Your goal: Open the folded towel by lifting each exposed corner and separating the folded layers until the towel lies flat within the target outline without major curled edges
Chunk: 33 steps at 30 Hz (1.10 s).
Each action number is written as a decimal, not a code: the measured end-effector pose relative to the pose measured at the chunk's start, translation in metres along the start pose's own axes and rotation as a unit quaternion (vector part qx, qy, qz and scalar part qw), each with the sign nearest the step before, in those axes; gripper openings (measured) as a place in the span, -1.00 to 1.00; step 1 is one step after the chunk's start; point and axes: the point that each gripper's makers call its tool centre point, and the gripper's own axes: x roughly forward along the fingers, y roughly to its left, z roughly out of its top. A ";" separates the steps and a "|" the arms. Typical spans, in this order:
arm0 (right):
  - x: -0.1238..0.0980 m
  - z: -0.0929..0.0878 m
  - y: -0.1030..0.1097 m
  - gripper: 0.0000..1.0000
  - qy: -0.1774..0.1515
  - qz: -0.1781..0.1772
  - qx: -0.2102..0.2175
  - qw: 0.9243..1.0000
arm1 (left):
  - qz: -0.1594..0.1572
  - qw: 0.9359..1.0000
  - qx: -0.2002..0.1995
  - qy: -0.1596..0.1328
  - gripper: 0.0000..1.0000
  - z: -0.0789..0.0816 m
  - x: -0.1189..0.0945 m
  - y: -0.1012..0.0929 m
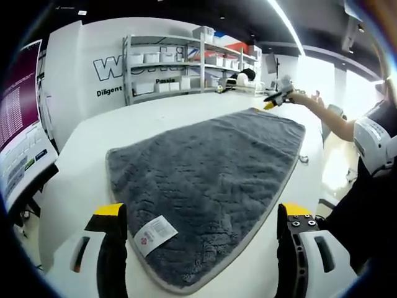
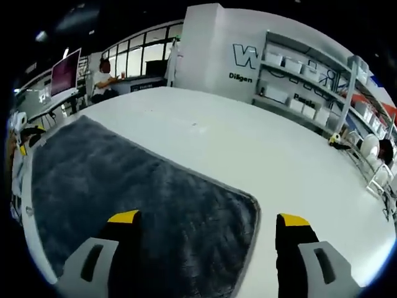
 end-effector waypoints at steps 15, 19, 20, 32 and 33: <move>-0.057 -0.027 0.087 0.99 0.024 0.077 -0.061 0.995 | 0.010 1.000 -0.015 -0.007 0.99 -0.003 -0.005 0.006; -0.072 -0.036 0.108 0.99 0.024 0.104 -0.058 0.993 | 0.015 1.000 -0.019 -0.011 0.99 -0.004 -0.008 0.007; -0.075 -0.038 0.112 0.99 0.024 0.106 -0.059 0.992 | 0.016 1.000 -0.020 -0.013 0.99 -0.004 -0.009 0.007; -0.092 -0.048 0.148 0.99 0.011 0.123 -0.066 0.990 | 0.024 0.999 -0.018 -0.013 0.99 -0.008 -0.014 0.004; -0.092 -0.048 0.150 0.99 0.011 0.124 -0.066 0.990 | 0.024 0.999 -0.019 -0.014 0.99 -0.008 -0.014 0.004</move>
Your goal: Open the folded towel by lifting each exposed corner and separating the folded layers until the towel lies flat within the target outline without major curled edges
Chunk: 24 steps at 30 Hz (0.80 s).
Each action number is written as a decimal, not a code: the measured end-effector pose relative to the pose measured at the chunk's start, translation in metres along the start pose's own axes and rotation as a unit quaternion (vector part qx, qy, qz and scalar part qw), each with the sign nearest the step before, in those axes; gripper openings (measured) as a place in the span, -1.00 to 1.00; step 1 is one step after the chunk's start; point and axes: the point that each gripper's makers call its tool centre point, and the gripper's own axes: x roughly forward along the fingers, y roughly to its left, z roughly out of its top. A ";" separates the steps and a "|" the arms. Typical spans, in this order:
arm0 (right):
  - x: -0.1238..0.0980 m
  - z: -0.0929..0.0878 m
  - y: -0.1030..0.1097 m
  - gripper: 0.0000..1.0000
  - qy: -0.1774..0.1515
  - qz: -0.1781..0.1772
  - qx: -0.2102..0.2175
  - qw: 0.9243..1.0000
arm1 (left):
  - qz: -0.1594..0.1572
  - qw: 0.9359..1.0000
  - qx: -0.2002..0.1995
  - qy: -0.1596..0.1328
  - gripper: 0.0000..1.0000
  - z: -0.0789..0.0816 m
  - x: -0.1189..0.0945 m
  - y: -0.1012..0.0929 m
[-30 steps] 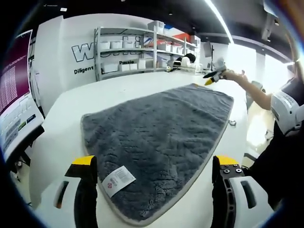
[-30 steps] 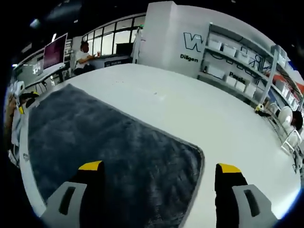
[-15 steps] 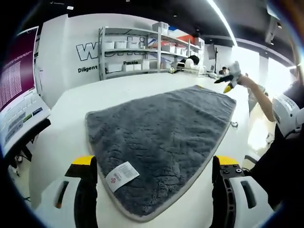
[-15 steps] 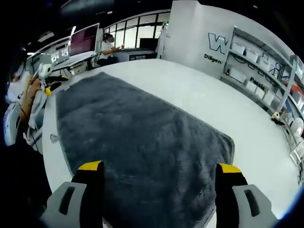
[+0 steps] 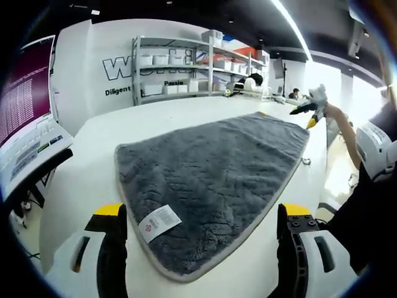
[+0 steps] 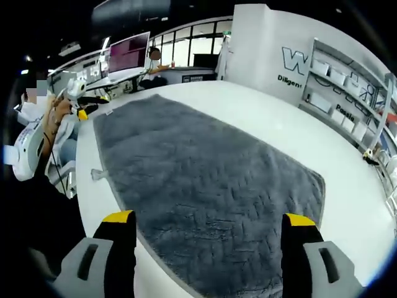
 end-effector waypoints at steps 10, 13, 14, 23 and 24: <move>0.000 -0.003 0.009 0.99 0.003 0.010 0.001 1.000 | 0.000 1.000 -0.001 -0.004 0.99 0.000 -0.002 -0.003; -0.001 -0.004 0.010 0.99 0.003 0.010 0.000 1.000 | -0.002 1.000 -0.001 -0.006 0.99 0.001 -0.002 -0.003; -0.001 -0.004 0.011 0.99 0.004 0.010 -0.001 1.000 | -0.002 1.000 -0.001 -0.007 0.99 0.002 -0.002 -0.003; -0.004 -0.003 0.014 0.99 0.002 0.010 -0.004 1.000 | -0.006 1.000 -0.003 -0.008 0.99 0.002 0.000 -0.005; -0.004 -0.003 0.014 0.99 0.003 0.010 -0.004 1.000 | -0.007 1.000 -0.003 -0.008 0.99 0.002 0.000 -0.005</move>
